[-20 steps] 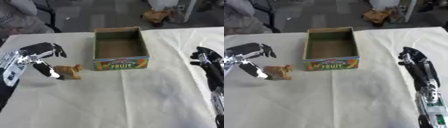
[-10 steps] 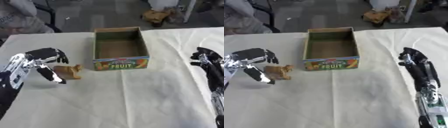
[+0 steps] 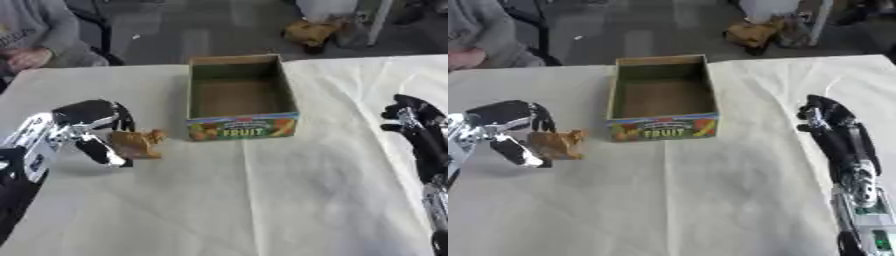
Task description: Pick up objects on the table and place them in the box.
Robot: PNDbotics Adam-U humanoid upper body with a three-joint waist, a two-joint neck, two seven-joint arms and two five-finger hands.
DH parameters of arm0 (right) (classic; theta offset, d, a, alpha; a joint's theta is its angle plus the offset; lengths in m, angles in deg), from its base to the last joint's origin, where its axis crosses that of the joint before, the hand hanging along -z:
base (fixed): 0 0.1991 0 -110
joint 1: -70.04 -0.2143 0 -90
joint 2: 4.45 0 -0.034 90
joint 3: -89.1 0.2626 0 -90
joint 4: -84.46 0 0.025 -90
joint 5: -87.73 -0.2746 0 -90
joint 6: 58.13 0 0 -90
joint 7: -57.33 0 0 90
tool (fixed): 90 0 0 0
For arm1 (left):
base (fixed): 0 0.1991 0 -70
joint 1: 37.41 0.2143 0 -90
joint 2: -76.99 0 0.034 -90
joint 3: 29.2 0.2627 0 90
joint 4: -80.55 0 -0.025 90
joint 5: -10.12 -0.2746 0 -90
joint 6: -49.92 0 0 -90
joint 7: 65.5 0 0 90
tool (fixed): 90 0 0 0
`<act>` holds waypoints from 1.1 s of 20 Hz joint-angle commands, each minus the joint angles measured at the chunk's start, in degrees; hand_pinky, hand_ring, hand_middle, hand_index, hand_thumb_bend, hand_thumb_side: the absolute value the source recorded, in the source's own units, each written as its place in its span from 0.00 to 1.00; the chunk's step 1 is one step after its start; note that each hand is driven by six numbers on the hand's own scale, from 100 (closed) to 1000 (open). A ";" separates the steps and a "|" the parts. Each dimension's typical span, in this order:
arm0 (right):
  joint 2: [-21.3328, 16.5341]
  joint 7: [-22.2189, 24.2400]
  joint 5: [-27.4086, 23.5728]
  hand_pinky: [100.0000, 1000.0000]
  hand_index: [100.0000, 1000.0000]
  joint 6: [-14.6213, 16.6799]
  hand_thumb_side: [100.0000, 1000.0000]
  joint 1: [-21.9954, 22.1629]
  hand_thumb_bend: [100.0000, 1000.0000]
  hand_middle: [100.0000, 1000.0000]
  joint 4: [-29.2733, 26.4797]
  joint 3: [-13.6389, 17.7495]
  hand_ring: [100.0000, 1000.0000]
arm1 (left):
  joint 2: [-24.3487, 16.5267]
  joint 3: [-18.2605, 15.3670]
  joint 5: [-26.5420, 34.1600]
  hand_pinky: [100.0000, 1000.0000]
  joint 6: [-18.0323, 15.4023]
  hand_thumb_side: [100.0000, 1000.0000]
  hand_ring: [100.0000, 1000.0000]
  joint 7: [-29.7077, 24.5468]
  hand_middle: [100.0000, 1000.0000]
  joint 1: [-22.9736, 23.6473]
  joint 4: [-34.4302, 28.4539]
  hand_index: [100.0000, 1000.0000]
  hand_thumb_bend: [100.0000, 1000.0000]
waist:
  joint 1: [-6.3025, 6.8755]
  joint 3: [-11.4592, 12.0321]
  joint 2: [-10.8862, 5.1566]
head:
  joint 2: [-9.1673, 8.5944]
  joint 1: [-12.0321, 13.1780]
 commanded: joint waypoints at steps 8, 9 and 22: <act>-0.69 0.01 0.29 0.61 0.76 0.03 0.49 -0.71 0.00 0.58 -0.77 -0.07 0.68 | -0.08 -0.58 -0.56 0.20 0.06 0.24 0.27 7.40 0.29 -0.15 1.89 0.43 0.34 | -0.13 0.04 -0.77 | 0.27 0.07; -0.70 0.00 0.31 0.61 0.76 0.02 0.49 -0.70 0.00 0.58 -0.76 -0.07 0.68 | -0.07 -0.59 -0.48 0.17 0.04 0.23 0.25 7.76 0.27 -0.11 2.06 0.41 0.32 | -0.13 0.05 -0.77 | 0.27 0.06; -0.72 -0.33 0.31 0.61 0.76 -0.06 0.49 -0.60 0.00 0.58 -0.74 0.12 0.68 | -1.10 -2.58 5.15 0.05 1.02 0.18 0.14 6.41 0.16 0.41 -2.85 0.30 0.18 | -0.07 0.07 -0.78 | 0.20 -0.16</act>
